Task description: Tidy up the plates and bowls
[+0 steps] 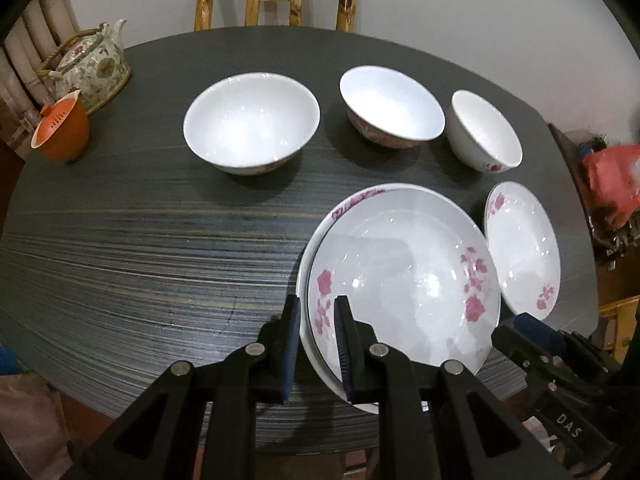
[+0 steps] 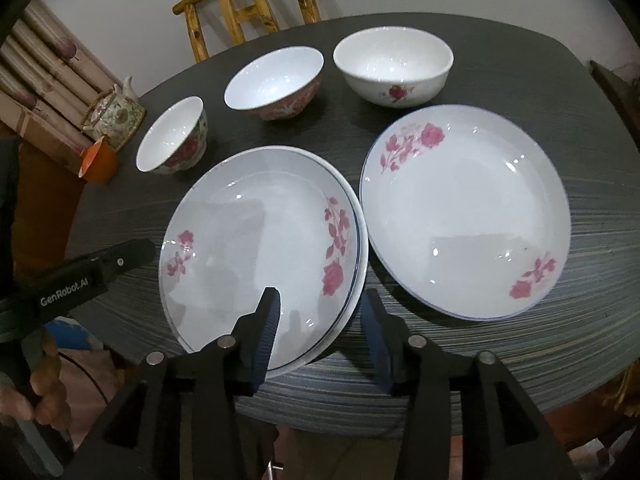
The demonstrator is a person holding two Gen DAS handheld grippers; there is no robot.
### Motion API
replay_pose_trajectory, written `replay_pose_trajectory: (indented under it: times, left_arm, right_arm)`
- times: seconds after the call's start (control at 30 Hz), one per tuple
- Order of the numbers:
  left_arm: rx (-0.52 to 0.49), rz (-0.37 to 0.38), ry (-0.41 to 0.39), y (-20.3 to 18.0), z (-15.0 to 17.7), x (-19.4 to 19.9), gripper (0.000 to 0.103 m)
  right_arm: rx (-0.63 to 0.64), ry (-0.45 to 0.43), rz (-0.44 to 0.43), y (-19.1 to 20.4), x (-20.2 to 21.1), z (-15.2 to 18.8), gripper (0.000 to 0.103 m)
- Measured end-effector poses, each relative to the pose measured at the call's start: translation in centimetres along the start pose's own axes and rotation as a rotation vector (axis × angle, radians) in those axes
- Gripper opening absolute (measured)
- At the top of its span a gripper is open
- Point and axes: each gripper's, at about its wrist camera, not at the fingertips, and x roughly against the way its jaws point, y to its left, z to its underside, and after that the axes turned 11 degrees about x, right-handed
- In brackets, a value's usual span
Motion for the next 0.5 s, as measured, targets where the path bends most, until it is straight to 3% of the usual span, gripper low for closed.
replay_pose_trajectory:
  times: [0.23, 0.3, 0.33, 0.5]
  left_arm:
    - [-0.075, 0.008, -0.160, -1.3, 0.1, 2.7, 0.019]
    - [-0.092, 0.002, -0.204, -1.6, 0.0, 3.3, 0.024]
    - [-0.095, -0.002, -0.212, -1.8, -0.1, 3.5, 0.029]
    - [-0.120, -0.006, -0.197, -3.3, -1.0, 3.1, 0.030]
  right_arm:
    - [0.004, -0.046, 0.022, -1.3, 1.8, -0.1, 0.041]
    - [0.012, -0.074, 0.048, -1.8, 2.6, -0.1, 0.041]
    - [0.024, -0.090, 0.063, -2.0, 3.1, 0.0, 0.041]
    - [0.054, -0.162, 0.108, -4.1, 5.5, 0.1, 0.041]
